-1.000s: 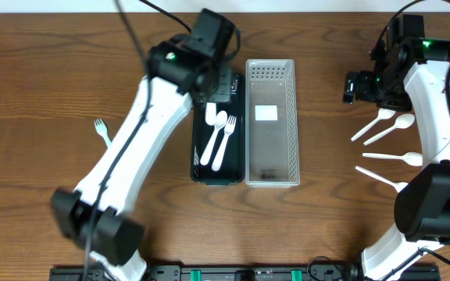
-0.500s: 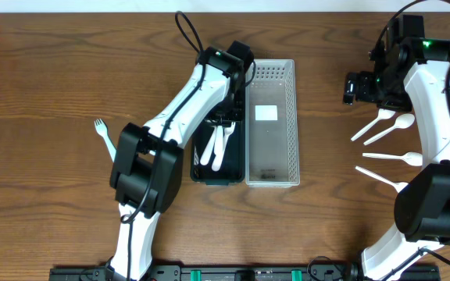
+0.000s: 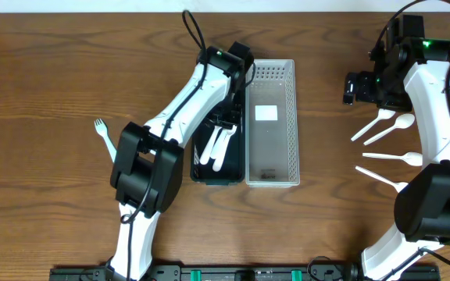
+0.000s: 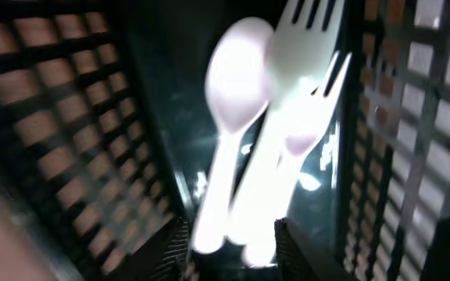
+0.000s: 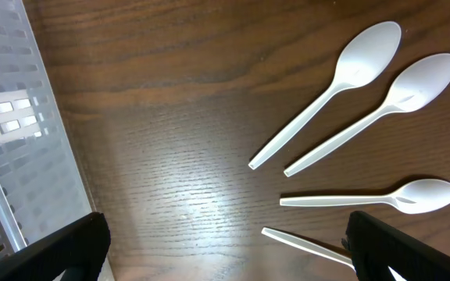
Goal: Pack container
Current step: 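Place the white fork with the left gripper into the green basket, then move the left gripper to the mint-green fork and grasp it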
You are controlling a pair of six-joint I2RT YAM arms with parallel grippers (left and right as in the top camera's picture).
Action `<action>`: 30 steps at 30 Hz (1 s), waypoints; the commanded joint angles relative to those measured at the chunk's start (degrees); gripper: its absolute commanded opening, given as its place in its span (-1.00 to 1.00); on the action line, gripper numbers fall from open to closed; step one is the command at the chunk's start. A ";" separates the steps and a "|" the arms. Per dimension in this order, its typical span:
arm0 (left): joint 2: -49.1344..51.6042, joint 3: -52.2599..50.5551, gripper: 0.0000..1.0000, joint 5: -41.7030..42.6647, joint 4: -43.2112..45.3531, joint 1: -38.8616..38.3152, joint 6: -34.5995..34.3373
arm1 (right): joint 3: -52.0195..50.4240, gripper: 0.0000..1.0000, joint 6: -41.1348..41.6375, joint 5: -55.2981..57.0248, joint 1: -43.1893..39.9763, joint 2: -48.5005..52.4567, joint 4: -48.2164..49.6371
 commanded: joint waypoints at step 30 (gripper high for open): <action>-10.40 -14.23 0.62 -1.07 8.74 46.56 -3.17 | 0.59 0.99 -2.16 0.17 0.22 -1.05 -0.42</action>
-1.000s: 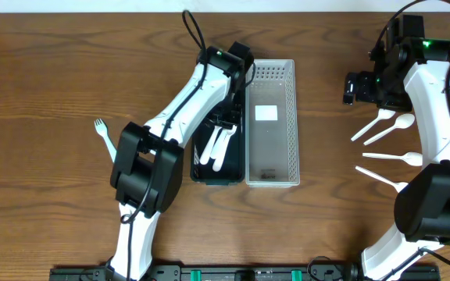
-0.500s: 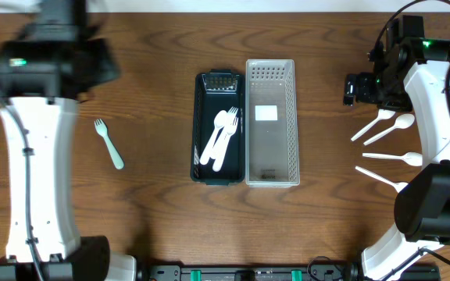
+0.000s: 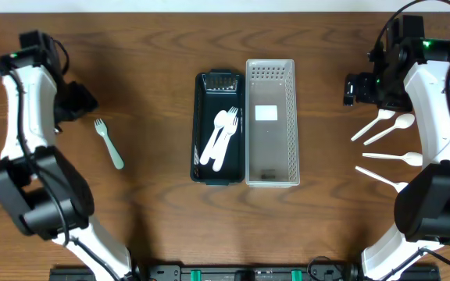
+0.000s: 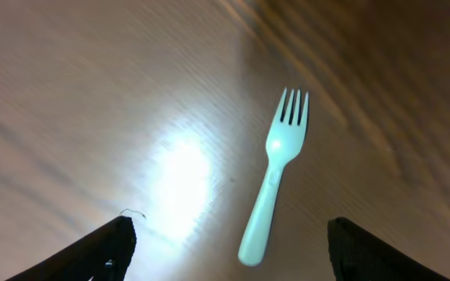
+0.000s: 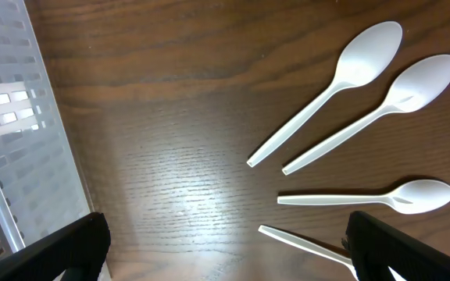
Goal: Pack container
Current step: 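Move the left gripper to the mint-green fork and grasp it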
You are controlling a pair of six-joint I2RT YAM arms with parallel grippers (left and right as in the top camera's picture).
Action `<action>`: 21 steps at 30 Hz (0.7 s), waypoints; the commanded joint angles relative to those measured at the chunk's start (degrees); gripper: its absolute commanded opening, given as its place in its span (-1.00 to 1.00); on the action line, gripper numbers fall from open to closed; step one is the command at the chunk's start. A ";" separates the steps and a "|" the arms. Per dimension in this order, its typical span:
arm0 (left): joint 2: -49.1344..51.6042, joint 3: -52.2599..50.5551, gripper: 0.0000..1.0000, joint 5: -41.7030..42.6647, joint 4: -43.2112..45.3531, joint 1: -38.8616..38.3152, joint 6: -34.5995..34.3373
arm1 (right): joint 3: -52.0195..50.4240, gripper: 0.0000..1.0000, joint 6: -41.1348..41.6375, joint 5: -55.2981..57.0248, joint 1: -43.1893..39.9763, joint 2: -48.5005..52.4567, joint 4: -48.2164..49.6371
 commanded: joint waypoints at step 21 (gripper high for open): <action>12.79 -2.67 0.62 4.44 11.39 -1.77 4.70 | 0.59 0.98 -0.04 0.11 0.28 -1.05 -0.37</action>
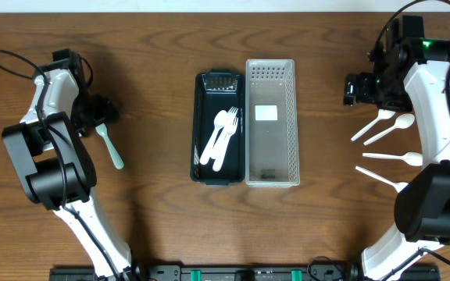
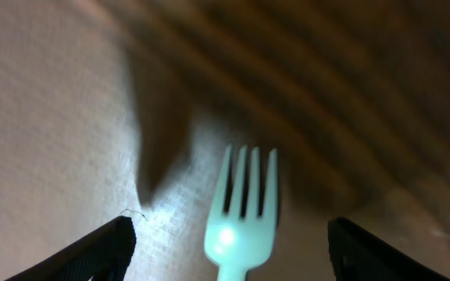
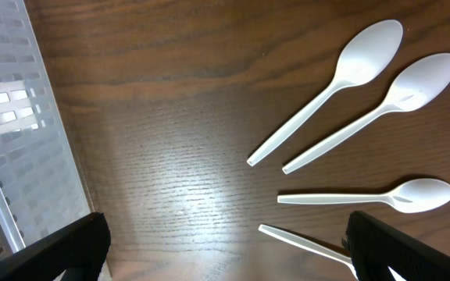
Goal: Pack container
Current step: 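Move the left gripper to the mint-green fork and grasp it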
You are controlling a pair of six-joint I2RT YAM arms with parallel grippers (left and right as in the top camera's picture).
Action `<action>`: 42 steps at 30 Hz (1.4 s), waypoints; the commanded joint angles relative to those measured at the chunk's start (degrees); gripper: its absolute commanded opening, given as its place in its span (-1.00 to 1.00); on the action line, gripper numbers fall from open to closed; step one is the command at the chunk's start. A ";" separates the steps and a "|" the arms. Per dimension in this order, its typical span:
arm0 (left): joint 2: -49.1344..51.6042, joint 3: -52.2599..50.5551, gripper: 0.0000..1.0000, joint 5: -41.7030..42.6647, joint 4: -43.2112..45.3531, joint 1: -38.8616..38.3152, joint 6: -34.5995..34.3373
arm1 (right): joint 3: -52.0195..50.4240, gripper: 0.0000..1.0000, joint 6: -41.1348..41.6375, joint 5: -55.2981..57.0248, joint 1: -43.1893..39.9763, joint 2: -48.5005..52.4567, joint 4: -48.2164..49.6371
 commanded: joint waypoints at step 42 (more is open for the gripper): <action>1.79 -6.08 0.09 0.61 3.04 -0.44 1.60 | 0.59 0.97 -0.09 0.15 0.26 -1.05 -0.92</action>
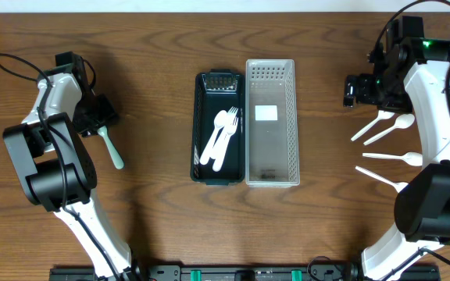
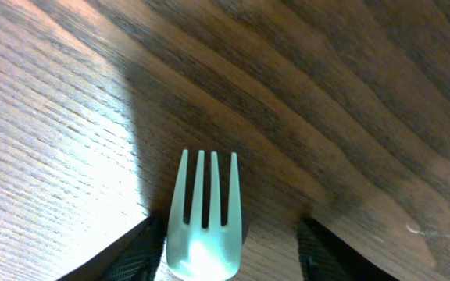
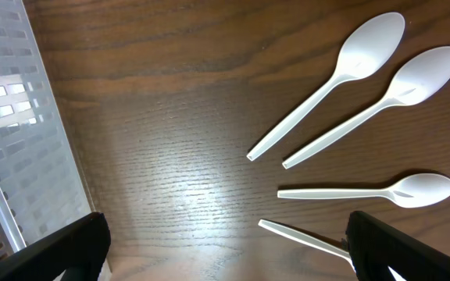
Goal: Pack container
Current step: 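Move the left gripper to the mint-green fork and grasp it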
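A mint-green fork (image 1: 109, 147) lies on the table at the far left. My left gripper (image 1: 98, 119) is low over its head, open. In the left wrist view the tines (image 2: 205, 190) point away and the gripper (image 2: 229, 243) has one finger on each side of the fork's head, not touching. The black tray (image 1: 201, 168) holds a white fork and spoons (image 1: 223, 134). Beside it stands the clear slotted basket (image 1: 291, 117). My right gripper (image 1: 355, 87) hovers open at the right, above white cutlery (image 3: 330, 84); in its wrist view the gripper (image 3: 225, 250) holds nothing.
Several white spoons (image 1: 381, 125) and a thin white handle (image 3: 303, 238) lie spread on the table at the right. The basket's wall (image 3: 14, 140) shows at the left of the right wrist view. Both arms' cables hang near the back edge.
My left gripper has come down closer to the green fork and its fingers stand nearer together on either side of the fork's head. The right arm has not moved.
My left gripper was down in the black tray over the white fork and spoons. Then it was at the far left above the green fork, open. It then stood close over the tines, and now straddles the fork's head. The right gripper stayed open over the spoons.
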You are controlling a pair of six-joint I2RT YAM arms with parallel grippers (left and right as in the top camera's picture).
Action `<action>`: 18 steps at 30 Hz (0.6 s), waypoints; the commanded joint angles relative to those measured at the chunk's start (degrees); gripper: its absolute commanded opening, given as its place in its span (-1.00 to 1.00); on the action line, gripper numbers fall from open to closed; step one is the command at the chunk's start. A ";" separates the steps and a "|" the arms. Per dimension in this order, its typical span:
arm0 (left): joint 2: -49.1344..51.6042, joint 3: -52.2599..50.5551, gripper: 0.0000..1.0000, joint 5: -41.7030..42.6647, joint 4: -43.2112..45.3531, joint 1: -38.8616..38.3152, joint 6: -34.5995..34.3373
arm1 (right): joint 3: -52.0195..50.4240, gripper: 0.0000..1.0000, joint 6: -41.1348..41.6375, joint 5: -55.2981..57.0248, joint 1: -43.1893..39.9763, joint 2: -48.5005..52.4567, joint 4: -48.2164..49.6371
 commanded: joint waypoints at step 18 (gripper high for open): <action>2.38 -2.58 -0.34 -2.43 -0.63 -0.11 1.01 | 0.59 0.96 -0.09 0.17 0.26 -1.05 -0.39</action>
